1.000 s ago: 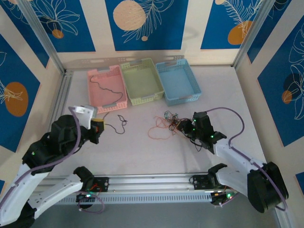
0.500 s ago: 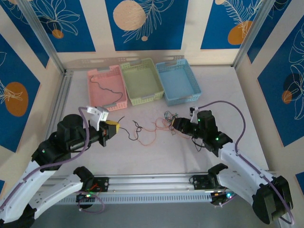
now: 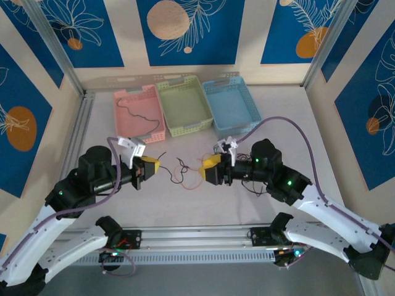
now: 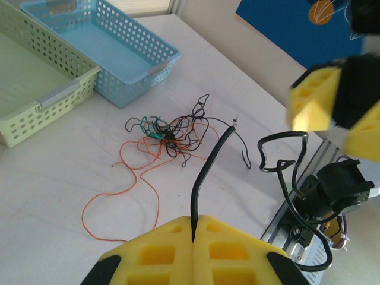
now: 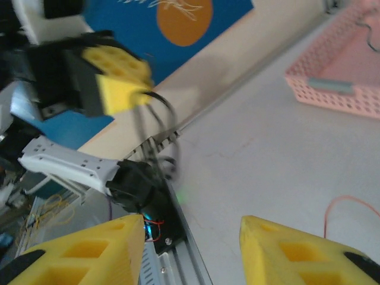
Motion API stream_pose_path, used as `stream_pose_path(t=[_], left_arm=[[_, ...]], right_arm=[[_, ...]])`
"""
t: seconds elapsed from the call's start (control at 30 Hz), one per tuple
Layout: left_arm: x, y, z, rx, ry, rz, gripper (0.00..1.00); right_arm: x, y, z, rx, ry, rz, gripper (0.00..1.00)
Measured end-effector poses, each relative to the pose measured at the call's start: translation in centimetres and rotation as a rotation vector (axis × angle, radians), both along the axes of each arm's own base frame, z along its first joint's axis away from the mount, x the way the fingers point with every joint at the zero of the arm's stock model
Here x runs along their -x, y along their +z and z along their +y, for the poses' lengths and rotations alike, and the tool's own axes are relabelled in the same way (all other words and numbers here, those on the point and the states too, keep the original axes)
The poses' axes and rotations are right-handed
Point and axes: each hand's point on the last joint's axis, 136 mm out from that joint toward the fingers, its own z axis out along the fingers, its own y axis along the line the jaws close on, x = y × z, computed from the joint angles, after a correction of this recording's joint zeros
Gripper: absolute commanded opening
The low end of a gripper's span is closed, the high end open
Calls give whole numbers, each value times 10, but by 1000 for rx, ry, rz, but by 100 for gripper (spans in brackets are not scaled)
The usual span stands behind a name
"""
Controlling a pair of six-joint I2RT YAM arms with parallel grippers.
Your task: Untangle the cables
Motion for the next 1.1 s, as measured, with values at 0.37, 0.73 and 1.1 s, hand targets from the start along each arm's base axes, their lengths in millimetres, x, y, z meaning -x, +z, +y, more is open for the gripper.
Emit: stream_pose_path(t=[0.37,0.73,1.1], left_arm=[[-3,-3,0,-10,11,5,0],[-3,-8,0,-26,14,22,0],[-4,-9,0,-28,14,24,0]], right_arm=[[-3,1,33,135,11,-15,44],[-13,-9,42,218,-18,-26,41],[-20,-22,51,285,-27,-53,8]])
